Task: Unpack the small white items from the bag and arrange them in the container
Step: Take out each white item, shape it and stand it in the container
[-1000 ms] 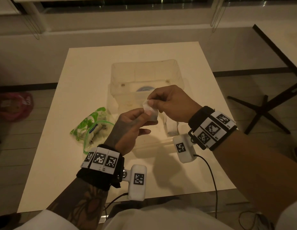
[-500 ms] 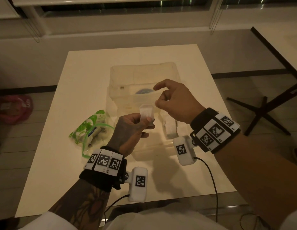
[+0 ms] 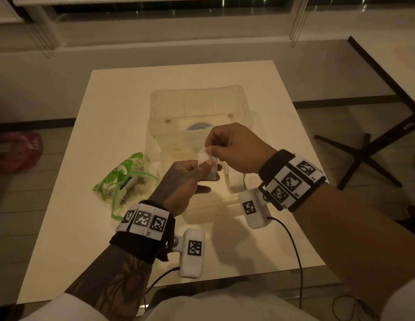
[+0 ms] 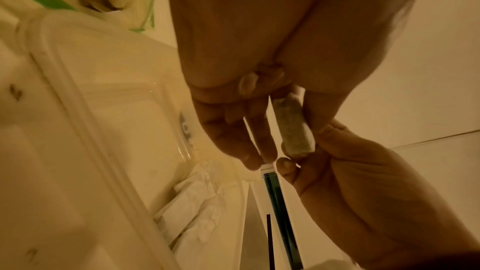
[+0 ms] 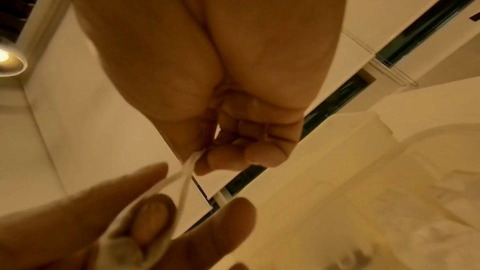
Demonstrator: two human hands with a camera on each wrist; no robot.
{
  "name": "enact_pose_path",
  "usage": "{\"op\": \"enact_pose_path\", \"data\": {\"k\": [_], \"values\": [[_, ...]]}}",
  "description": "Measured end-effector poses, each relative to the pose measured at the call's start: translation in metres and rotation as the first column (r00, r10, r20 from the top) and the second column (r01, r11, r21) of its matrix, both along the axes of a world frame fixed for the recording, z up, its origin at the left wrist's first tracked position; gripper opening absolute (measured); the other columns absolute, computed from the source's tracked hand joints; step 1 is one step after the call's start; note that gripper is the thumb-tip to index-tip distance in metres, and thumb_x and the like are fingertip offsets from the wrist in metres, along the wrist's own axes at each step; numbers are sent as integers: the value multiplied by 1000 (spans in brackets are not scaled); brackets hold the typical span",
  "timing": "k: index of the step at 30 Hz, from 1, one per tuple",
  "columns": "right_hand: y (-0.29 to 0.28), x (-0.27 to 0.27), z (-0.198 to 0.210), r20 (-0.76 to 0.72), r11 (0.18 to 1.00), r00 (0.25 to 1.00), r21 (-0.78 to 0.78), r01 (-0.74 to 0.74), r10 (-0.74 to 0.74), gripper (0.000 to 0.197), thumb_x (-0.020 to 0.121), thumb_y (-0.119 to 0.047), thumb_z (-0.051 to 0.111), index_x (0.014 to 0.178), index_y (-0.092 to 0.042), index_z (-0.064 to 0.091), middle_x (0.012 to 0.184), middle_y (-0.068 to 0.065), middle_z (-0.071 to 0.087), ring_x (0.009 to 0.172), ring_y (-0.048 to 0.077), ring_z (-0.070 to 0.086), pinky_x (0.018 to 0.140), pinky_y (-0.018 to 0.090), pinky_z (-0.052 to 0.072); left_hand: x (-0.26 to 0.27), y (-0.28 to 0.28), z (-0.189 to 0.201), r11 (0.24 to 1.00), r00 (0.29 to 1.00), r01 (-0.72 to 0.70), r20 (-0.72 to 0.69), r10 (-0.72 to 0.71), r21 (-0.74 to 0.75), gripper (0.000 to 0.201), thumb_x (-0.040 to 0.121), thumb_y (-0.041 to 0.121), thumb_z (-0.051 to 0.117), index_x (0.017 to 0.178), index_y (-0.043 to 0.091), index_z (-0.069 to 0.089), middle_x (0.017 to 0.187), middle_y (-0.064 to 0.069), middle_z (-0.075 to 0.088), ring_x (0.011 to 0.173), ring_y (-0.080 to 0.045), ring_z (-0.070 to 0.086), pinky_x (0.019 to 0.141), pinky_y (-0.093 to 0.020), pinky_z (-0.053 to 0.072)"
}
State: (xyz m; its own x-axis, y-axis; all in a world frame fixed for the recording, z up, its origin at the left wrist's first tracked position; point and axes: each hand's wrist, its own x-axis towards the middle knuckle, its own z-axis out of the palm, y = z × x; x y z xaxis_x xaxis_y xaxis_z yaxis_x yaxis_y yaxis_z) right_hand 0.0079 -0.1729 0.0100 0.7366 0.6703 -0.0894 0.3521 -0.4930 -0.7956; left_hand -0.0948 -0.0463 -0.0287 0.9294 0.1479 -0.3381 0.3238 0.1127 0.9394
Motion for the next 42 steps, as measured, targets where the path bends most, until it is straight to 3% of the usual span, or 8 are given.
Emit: {"op": "enact_pose_path", "data": {"k": [4, 13, 18, 21, 24, 29, 37, 42], "values": [[-3, 0, 3, -37, 1000, 999, 2, 1, -1, 7, 91, -12, 61, 86, -13, 66, 76, -1, 63, 66, 9, 57, 67, 25, 52, 1, -3, 4, 996, 997, 73, -20, -74, -47, 33, 98, 36, 49, 109, 11, 68, 106, -1, 74, 97, -21, 70, 71, -30, 51], [-6, 2, 5, 15, 1000, 1000, -4, 21, -21, 3, 93, -12, 58, 94, -14, 60, 76, -1, 57, 62, 8, 50, 64, 26, 48, 4, 1, -5, 982, 994, -105, 37, 100, 157, 21, 88, 22, 68, 103, 9, 68, 89, -8, 74, 86, -24, 71, 68, -32, 51], [-8, -1, 7, -73, 997, 997, 79, 25, -19, 23, 95, -2, 46, 103, -16, 62, 64, -16, 56, 56, 6, 48, 55, 17, 44, 4, -2, -1, 975, 987, -160, -39, 156, -151, 29, 103, 31, 41, 104, 11, 62, 74, -6, 67, 62, -17, 60, 56, -28, 41], [-12, -1, 11, -91, 996, 993, 62, -69, 75, 38, 88, 10, 44, 107, -14, 67, 85, -12, 64, 62, -2, 53, 64, 16, 49, 5, 2, 1, 942, 989, -142, -93, 119, -304, 32, 103, 33, 38, 98, 11, 61, 70, -4, 59, 58, -15, 53, 53, -25, 35], [-11, 0, 10, -18, 993, 994, 46, -111, 112, 27, 89, -1, 61, 106, -21, 70, 100, 0, 67, 77, 4, 60, 76, 21, 52, 6, 3, 6, 918, 991, -103, -116, 63, -382, 34, 103, 37, 35, 94, 16, 60, 73, -2, 59, 56, -13, 54, 49, -22, 35], [-8, 5, 3, 77, 999, 996, 13, -36, 35, 4, 89, -21, 68, 91, -23, 71, 98, -10, 57, 84, 14, 57, 76, 24, 48, 5, -1, 10, 900, 992, -119, -83, 92, -419, 34, 98, 39, 41, 113, 13, 57, 92, -6, 64, 64, -19, 63, 48, -23, 40], [-8, 10, 10, 40, 997, 997, -37, -64, 65, 14, 97, -24, 56, 88, -17, 64, 67, -14, 57, 58, -4, 53, 60, 11, 44, 7, -4, 3, 959, 976, -207, 32, 217, -196, 37, 105, 30, 32, 124, 7, 53, 106, -18, 66, 79, -28, 70, 53, -27, 50], [-9, 10, 14, 1, 990, 994, -96, -107, 108, 14, 97, -23, 55, 91, -16, 65, 65, -15, 58, 54, -4, 53, 57, 12, 44, 4, -2, 1, 980, 984, -143, 129, 125, 141, 22, 99, 32, 49, 104, 17, 63, 98, -5, 73, 85, -17, 72, 62, -31, 54]]}}
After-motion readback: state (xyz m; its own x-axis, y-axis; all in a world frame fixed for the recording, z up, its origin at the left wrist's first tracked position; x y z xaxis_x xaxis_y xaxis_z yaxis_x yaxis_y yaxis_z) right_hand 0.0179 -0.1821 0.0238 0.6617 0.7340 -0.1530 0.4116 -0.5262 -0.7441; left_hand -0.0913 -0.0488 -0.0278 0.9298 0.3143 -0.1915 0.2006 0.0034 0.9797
